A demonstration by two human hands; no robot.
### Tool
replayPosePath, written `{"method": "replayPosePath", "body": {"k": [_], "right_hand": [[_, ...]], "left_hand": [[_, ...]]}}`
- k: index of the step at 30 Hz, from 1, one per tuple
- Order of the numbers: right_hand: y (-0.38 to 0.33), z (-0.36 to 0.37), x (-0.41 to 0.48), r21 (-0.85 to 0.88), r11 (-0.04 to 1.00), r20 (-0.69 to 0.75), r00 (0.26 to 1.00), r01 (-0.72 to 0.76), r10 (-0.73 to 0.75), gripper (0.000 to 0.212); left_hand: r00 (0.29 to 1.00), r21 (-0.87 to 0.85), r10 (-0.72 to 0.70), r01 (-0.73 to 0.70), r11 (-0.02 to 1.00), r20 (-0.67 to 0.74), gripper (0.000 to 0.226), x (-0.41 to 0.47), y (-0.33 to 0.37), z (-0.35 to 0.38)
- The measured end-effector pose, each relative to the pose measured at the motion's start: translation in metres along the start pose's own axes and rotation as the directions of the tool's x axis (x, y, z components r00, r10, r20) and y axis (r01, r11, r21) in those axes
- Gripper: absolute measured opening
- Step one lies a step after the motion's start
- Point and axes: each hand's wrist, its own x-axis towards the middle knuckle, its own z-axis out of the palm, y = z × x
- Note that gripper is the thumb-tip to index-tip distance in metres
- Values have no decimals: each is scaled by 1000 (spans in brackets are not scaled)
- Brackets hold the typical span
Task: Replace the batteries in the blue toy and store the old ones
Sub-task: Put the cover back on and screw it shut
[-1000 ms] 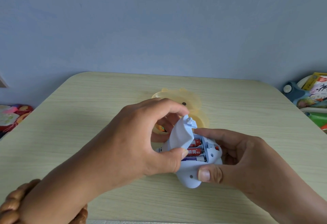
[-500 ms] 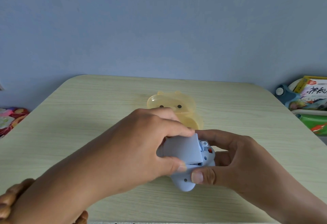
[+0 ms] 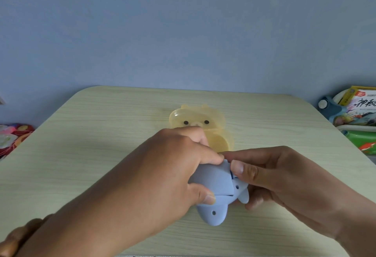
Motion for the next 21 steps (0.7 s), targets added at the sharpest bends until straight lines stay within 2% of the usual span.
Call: {"method": "replayPosePath", "body": {"k": [6,11,17,21], "right_hand": [[1,1,1,35,999,-15,1000,-4,5,29],[3,3,3,44,999,-47,999,1,1,31],[7,4,0,68,998,-101,995,16,-9,32],[7,10,-4,36,999,-173,984,41,-34,26]], "left_hand": [[1000,-40,14,-14,999,-10,60,1,-4,0],[1000,-53,15,-16,998,-15,53,-3,-8,2],[994,67,107,-104,992,-39,49,-11,-10,5],[990,53,126,-122,991,-66,55,-13,-14,12]]}}
